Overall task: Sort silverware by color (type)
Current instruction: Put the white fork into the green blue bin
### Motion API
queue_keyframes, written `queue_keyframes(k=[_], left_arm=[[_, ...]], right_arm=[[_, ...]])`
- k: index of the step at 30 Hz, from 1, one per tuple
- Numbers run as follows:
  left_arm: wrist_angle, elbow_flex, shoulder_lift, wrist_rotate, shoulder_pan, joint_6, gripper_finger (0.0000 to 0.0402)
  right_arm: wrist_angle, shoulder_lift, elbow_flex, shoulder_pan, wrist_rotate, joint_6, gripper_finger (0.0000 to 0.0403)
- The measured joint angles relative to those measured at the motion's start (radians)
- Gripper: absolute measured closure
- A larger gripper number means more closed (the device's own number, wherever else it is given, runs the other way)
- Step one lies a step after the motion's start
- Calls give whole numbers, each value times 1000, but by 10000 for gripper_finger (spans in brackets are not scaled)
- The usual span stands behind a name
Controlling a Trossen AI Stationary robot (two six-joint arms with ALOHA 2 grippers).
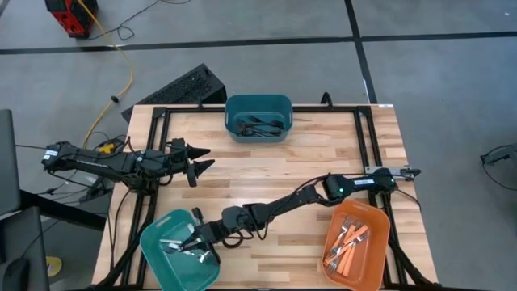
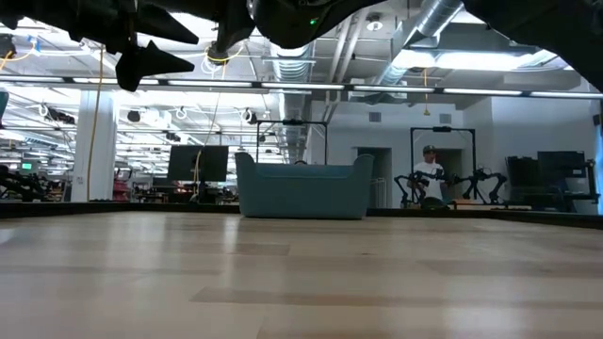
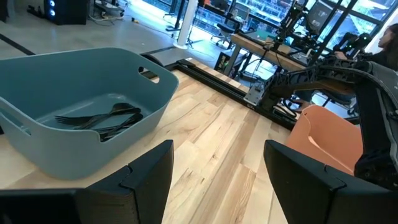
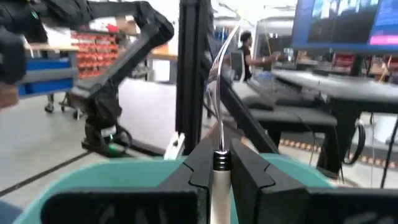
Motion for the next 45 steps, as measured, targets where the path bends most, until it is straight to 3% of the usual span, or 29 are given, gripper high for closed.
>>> queue_keyframes(k=[6, 12, 17, 45], left_arm=[[6, 0, 0, -2, 0, -8, 167], [10, 0, 0, -2, 0, -13, 167], [11, 0, 0, -2, 0, -15, 167], [14, 0, 0, -16, 0, -15, 167]], right_arm=[[26, 1, 0, 13, 15, 10, 347], [212, 102, 1, 6, 16, 163, 347], [205, 114, 0, -12, 17, 249, 347], [85, 147, 0, -37, 51, 322, 347]])
